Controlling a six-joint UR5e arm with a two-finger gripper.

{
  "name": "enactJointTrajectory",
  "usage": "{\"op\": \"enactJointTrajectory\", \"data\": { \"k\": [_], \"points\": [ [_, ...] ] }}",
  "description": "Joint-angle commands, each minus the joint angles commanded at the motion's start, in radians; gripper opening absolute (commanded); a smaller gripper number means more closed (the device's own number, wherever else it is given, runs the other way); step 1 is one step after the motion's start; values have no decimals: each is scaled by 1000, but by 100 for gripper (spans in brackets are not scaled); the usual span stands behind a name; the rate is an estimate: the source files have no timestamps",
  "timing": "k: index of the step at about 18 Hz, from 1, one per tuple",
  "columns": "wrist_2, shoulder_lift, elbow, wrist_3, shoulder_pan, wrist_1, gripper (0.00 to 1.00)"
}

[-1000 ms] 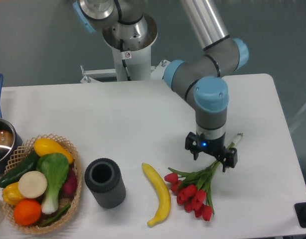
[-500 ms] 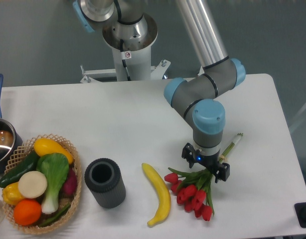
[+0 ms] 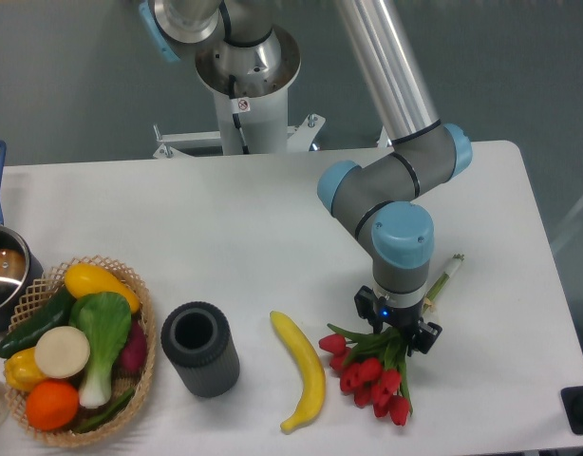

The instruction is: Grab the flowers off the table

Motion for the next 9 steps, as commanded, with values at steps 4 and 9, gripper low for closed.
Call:
{"op": "enactJointTrajectory", "data": {
  "k": [4,9],
  "points": [
    [0,37,0,0,8,-2,0],
    [0,124,3,8,51,-15,0]
  ]
}}
